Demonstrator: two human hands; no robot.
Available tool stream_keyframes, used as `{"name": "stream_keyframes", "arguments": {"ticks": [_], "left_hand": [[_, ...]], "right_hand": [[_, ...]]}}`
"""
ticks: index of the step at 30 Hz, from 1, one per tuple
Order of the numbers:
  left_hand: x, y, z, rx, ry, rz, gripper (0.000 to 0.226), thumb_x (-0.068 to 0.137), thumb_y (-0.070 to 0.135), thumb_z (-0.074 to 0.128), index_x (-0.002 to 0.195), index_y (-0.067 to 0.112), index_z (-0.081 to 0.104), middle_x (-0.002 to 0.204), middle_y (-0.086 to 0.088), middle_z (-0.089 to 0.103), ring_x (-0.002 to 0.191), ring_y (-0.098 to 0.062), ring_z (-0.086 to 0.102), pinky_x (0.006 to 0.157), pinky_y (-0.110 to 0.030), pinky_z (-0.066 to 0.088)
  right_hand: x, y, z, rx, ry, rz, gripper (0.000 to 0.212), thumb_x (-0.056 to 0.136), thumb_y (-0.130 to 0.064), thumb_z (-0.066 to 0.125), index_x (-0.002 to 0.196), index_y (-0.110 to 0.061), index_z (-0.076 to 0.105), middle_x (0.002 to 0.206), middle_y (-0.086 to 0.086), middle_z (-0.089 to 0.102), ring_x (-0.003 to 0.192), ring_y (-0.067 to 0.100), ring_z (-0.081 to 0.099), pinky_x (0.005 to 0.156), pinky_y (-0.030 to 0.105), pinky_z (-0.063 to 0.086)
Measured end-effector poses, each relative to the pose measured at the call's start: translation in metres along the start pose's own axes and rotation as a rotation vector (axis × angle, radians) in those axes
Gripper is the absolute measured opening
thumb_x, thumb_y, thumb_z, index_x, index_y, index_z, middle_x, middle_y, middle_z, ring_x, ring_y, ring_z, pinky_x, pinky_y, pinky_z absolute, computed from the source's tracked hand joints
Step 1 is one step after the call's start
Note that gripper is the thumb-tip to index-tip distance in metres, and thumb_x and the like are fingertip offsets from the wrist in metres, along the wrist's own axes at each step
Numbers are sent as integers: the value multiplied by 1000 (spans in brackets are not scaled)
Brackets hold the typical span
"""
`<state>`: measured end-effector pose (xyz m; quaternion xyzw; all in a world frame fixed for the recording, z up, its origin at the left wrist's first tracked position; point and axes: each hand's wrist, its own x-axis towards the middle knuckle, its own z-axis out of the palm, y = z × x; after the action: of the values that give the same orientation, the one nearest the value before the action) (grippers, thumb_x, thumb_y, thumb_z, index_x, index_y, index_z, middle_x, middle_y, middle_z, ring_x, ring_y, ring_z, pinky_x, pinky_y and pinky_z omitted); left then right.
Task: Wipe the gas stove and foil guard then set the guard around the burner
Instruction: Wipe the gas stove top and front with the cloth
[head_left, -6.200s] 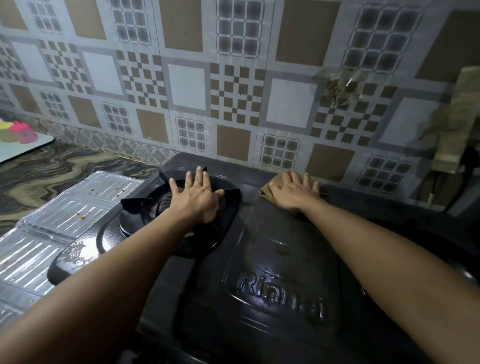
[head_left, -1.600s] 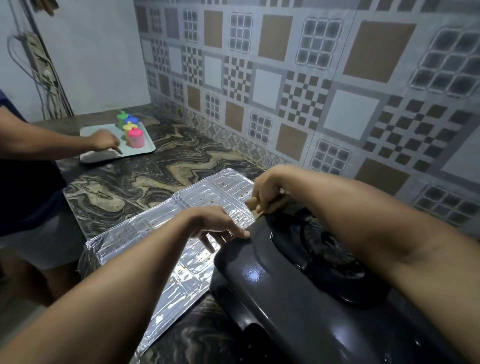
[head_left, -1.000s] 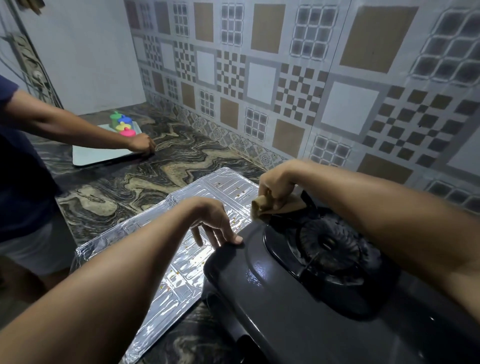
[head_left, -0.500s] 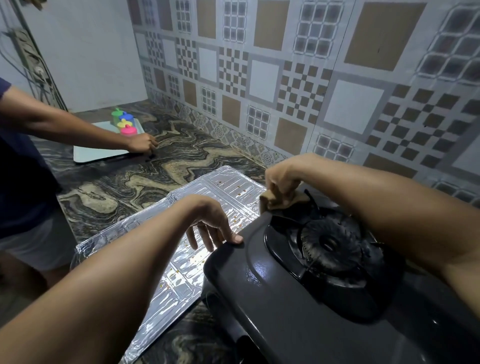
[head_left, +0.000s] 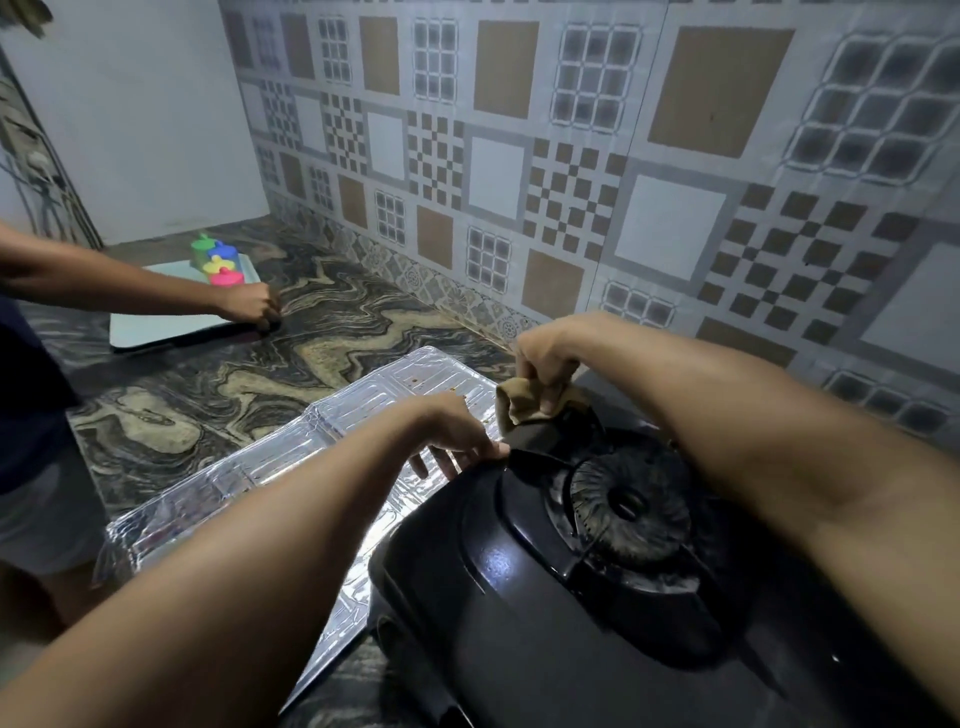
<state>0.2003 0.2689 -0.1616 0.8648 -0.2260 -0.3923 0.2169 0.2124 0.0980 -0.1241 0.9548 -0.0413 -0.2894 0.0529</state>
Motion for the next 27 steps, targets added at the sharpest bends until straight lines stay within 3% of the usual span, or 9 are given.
{"name": "stream_keyframes", "arguments": {"ticks": [6,11,13,16,18,21,24,25,27], "left_hand": [[8,14,2,20,40,26,27,92,31,62,103,7,69,92,-6,68,83,-22,66,86,-44,53],[14,23,1,-77,56,38,25,90,36,66,83,12,64,83,-3,66,82,-22,64,87,-42,50],[18,29,3,-84,82,52,27,87,37,69,84,10,64,86,-5,67,81,-23,65,85,-42,52],[21,36,8,-41,125,51,31,84,32,73,95,3,67,89,-9,68,74,-23,66,81,-44,56],[21,38,10,-20,128,40,32,84,30,73,99,2,67,87,-8,67,72,-22,65,83,-47,56],[19,43,9,18,128,18,34,85,29,72,103,0,65,91,-8,67,78,-25,68,81,-47,56],[19,50,10,60,140,6,30,89,27,69,97,0,63,94,-9,66,96,-29,71,50,-25,54],[18,51,11,71,141,1,27,90,27,68,91,1,61,94,-9,65,100,-30,70,35,-18,45],[19,53,13,78,140,-10,27,91,25,66,80,2,57,95,-10,65,101,-30,69,24,-13,33]], "right_hand": [[-9,41,2,-7,104,57,26,73,-17,81,99,-15,74,92,2,69,90,22,63,84,38,55],[-11,59,19,154,136,-3,30,75,-16,81,104,-19,73,89,-4,66,86,15,58,71,26,47],[-13,69,26,222,175,11,17,76,-19,81,87,-27,70,81,-8,64,81,14,56,64,23,43],[-10,82,42,255,247,22,27,78,-26,78,68,-30,53,71,-12,55,81,16,53,64,24,36],[-11,84,53,281,312,21,17,80,-31,76,84,-21,63,78,-6,61,84,19,55,59,23,33],[-13,89,62,321,372,46,45,80,-38,75,116,-14,66,83,-5,63,87,19,54,60,24,32],[-13,88,61,348,373,87,48,81,-38,74,119,-12,64,70,-14,48,84,19,50,66,25,32],[-13,88,61,345,353,98,47,81,-39,73,120,-13,64,71,-13,50,85,19,51,71,26,34],[-15,86,57,309,299,114,45,85,-40,69,122,-15,60,83,-8,58,89,21,53,78,29,36]]}}
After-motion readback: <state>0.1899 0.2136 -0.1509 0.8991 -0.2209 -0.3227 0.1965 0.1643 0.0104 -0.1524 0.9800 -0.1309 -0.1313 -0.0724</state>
